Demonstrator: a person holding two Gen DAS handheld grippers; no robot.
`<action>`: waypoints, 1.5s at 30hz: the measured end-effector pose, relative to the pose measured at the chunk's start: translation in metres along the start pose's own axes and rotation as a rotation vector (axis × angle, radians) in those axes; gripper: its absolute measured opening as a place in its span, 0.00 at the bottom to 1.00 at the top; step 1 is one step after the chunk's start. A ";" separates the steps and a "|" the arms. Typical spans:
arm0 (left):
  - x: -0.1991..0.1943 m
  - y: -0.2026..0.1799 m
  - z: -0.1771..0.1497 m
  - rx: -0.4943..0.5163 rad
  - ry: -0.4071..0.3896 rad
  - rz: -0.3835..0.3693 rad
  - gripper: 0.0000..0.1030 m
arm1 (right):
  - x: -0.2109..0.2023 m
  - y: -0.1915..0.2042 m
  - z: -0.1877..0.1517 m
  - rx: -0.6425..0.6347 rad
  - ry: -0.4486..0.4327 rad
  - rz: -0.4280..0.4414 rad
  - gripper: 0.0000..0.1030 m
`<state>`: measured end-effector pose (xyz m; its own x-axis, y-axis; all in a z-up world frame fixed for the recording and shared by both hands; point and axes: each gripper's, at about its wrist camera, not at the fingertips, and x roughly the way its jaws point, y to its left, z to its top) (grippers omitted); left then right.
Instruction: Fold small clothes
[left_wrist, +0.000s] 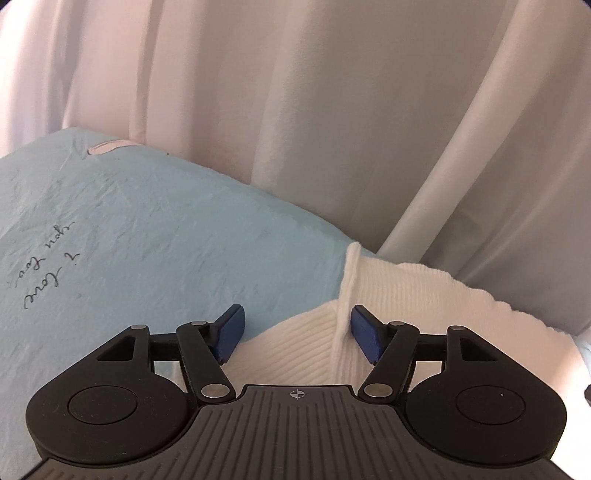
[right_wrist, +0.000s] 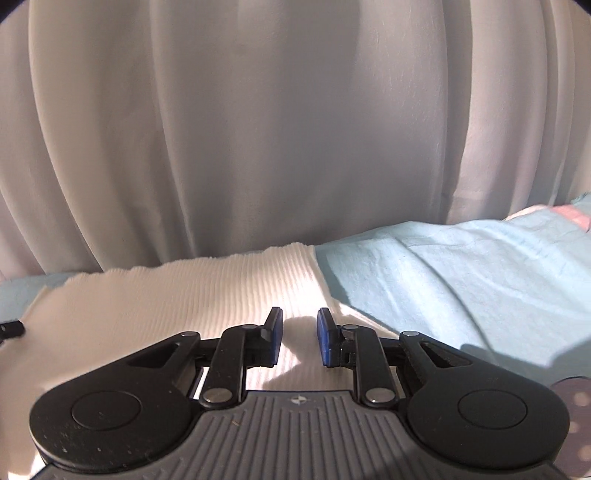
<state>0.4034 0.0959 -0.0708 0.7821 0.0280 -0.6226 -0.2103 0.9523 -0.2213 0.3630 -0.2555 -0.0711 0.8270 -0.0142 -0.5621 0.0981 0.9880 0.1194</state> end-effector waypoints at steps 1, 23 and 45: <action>0.001 0.003 0.000 0.001 0.000 0.009 0.70 | -0.007 0.001 -0.001 -0.017 0.004 -0.026 0.19; -0.093 0.073 -0.038 -0.158 0.088 -0.161 0.78 | -0.102 0.009 -0.057 -0.091 0.060 -0.046 0.19; -0.050 0.102 -0.041 -0.417 0.259 -0.446 0.23 | -0.089 0.137 -0.083 -0.229 0.091 0.287 0.19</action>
<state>0.3189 0.1793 -0.0927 0.6911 -0.4651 -0.5533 -0.1495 0.6569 -0.7390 0.2567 -0.1061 -0.0723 0.7490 0.2716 -0.6044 -0.2649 0.9588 0.1025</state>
